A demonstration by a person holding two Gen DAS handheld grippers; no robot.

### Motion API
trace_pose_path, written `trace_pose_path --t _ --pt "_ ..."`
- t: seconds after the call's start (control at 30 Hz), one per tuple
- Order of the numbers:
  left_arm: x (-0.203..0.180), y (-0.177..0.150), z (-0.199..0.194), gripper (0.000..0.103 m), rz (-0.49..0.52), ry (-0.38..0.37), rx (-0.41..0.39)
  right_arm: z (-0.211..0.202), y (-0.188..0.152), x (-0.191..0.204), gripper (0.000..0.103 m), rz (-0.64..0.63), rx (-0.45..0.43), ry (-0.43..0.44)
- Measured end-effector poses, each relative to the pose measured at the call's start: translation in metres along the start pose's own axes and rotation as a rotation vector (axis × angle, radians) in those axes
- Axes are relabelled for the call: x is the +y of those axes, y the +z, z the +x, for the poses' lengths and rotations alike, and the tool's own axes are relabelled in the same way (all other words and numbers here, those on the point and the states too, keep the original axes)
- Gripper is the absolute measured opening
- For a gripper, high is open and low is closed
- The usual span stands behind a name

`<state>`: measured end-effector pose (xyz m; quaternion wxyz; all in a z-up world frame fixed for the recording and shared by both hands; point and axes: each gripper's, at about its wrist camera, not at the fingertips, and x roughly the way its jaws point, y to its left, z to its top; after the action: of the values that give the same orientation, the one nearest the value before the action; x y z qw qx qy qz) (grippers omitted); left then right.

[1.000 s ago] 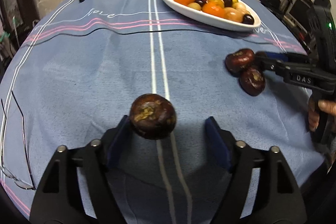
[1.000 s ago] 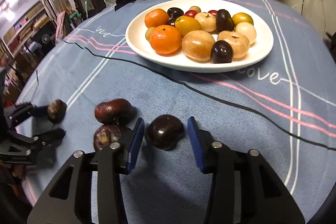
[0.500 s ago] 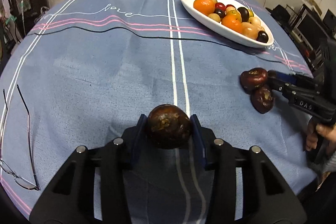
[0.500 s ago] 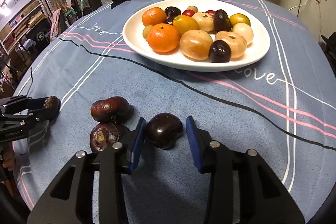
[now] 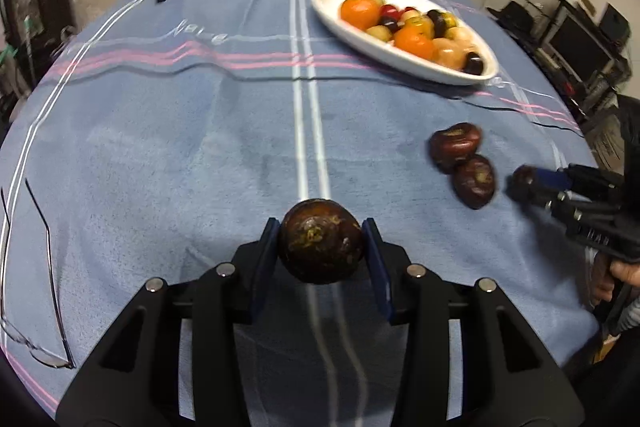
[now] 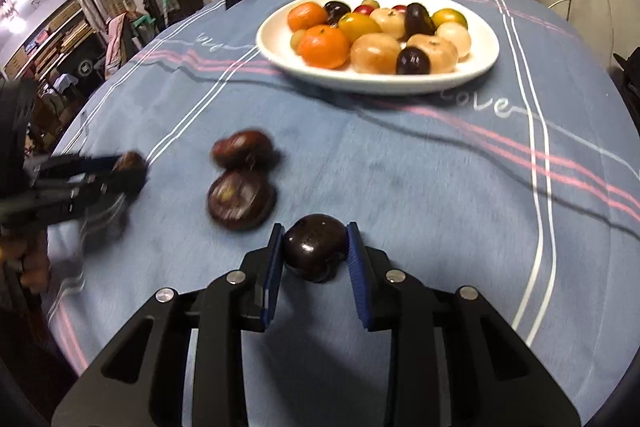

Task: Organize fruits
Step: 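Carry both mangosteens onto the white plate and open both tools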

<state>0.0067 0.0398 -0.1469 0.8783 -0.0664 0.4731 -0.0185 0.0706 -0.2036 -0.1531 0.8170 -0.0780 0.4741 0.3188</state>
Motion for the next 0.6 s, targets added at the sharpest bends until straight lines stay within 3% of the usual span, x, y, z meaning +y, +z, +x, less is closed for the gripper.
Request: trace_pose_path --t 0.17,0.33,0.47,0.6 --pt "-0.011 0.018 -0.024 0.043 0.051 -0.034 -0.065 -0.031 -0.011 0.002 0.031 -0.009 -0.049 -0.024" --pt "-0.016 0.05 -0.052 0.043 0.072 -0.053 -0.134 -0.088 -0.006 -0.021 0.031 0.104 -0.198 -0.083" --pt "-0.025 0.099 -0.078 0.043 0.114 -0.057 -0.214 -0.122 0.003 -0.036 0.031 0.156 -0.282 -0.12" --pt "-0.034 0.147 -0.088 0.043 0.146 -0.061 -0.279 -0.15 0.035 -0.05 0.031 0.147 -0.367 -0.147"
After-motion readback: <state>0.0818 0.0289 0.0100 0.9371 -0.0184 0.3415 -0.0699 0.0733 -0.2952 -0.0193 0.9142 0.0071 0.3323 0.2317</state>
